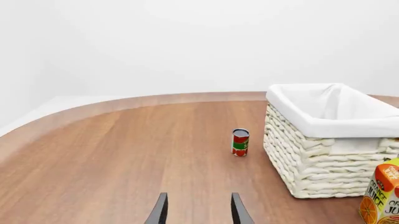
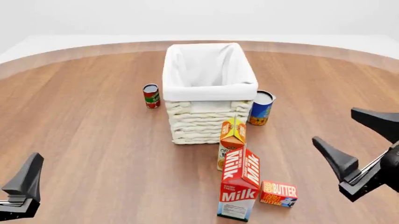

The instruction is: Pick up the butter and put it in the basket.

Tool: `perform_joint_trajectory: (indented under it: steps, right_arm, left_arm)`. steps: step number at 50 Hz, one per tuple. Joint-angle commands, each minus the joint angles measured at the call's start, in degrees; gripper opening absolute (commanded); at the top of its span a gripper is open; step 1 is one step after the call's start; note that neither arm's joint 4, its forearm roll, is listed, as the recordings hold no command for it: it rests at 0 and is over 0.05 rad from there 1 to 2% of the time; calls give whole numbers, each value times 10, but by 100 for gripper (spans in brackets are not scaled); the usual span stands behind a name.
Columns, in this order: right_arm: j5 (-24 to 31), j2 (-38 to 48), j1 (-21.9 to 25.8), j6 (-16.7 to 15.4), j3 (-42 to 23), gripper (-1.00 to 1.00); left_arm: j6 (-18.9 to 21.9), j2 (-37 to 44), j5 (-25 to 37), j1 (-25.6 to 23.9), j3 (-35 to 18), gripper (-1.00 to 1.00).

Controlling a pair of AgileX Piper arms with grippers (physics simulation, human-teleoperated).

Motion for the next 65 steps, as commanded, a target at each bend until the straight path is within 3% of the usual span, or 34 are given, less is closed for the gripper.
perform_joint_trajectory:
  steps: [1, 6, 12, 19, 25, 28, 33, 53, 57, 65]
  right_arm:
    - [58, 64, 35, -102, -37, 100]
    - [71, 91, 41, -92, -54, 100]
    - [49, 131, 23, -140, -33, 100]
    - [46, 145, 48, -200, 3, 100]
    - [77, 147, 71, -207, -4, 100]
    - [90, 148, 65, -239, 3, 100]
    - [91, 152, 45, -265, 9, 100]
    - [84, 207, 53, -285, 25, 100]
    - [116, 208, 96, -251, 10, 100]
    - [133, 223, 115, -234, 10, 100]
  left_arm:
    - [0, 0, 0, 0, 0, 100]
    - [0, 0, 0, 0, 0, 100]
    - [0, 0, 0, 0, 0, 100]
    - [0, 0, 0, 0, 0, 100]
    - [0, 0, 0, 0, 0, 100]
    - [0, 0, 0, 0, 0, 100]
    - [0, 0, 0, 0, 0, 100]
    - [0, 0, 0, 0, 0, 100]
    - [0, 0, 0, 0, 0, 100]
    - [0, 0, 0, 0, 0, 100]
